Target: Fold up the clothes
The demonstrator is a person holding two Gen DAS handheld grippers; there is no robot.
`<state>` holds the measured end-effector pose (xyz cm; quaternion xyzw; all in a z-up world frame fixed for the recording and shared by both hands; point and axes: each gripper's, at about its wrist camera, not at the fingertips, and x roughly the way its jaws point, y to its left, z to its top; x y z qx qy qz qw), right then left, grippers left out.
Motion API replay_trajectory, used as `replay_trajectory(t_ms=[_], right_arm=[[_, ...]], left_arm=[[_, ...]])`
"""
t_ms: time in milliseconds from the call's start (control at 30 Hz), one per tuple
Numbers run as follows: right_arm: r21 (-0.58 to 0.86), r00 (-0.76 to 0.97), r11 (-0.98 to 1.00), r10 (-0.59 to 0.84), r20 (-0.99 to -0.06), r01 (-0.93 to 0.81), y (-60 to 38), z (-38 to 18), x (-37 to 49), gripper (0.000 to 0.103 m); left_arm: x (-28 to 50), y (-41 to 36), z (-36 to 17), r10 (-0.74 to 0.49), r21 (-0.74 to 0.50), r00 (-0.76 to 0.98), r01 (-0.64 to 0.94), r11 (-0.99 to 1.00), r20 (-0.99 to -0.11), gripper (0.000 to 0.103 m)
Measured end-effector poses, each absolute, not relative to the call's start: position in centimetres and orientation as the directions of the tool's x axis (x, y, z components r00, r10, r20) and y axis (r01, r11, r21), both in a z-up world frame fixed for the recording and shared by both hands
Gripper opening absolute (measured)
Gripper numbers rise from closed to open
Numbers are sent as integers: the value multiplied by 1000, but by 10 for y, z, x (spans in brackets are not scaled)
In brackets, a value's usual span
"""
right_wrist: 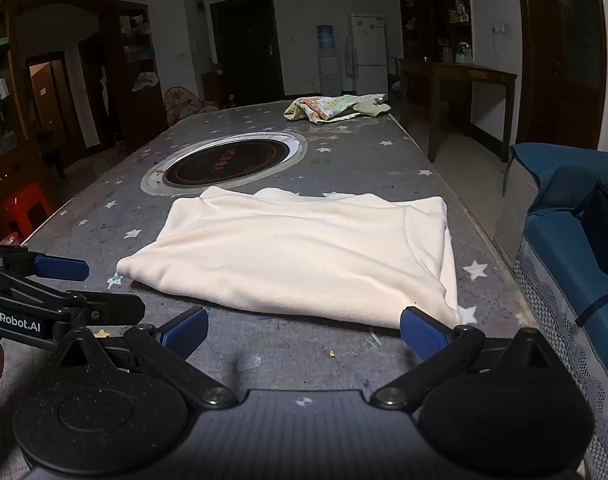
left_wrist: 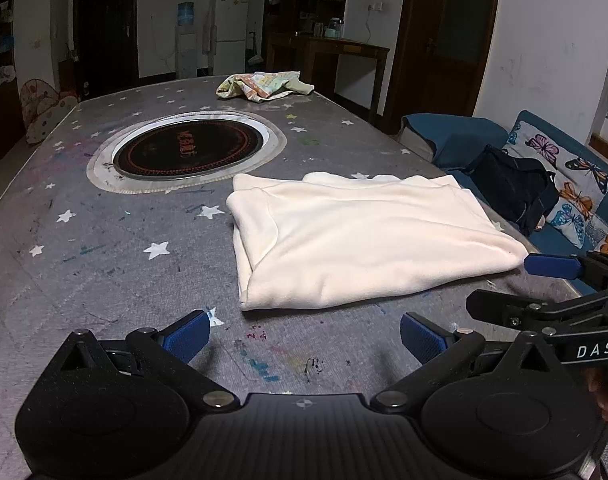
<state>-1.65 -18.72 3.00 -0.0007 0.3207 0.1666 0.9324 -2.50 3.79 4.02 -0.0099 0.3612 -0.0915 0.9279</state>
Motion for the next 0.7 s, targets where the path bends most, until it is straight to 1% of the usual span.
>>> replay_trajectory(t_ms=[200, 333, 700], right_arm=[[116, 736, 948, 305, -604, -297, -189, 28, -19, 103], [152, 723, 942, 327, -609, -298, -192, 27, -21, 103], [139, 730, 950, 305, -612, -280, -193, 25, -29, 103]], left_arm=[[-29, 35, 40, -171, -73, 724, 165, 984, -668, 103], [-31, 33, 40, -174, -73, 724, 168, 983, -668, 103], [-39, 27, 39, -177, -65, 726, 180, 982, -665, 103]])
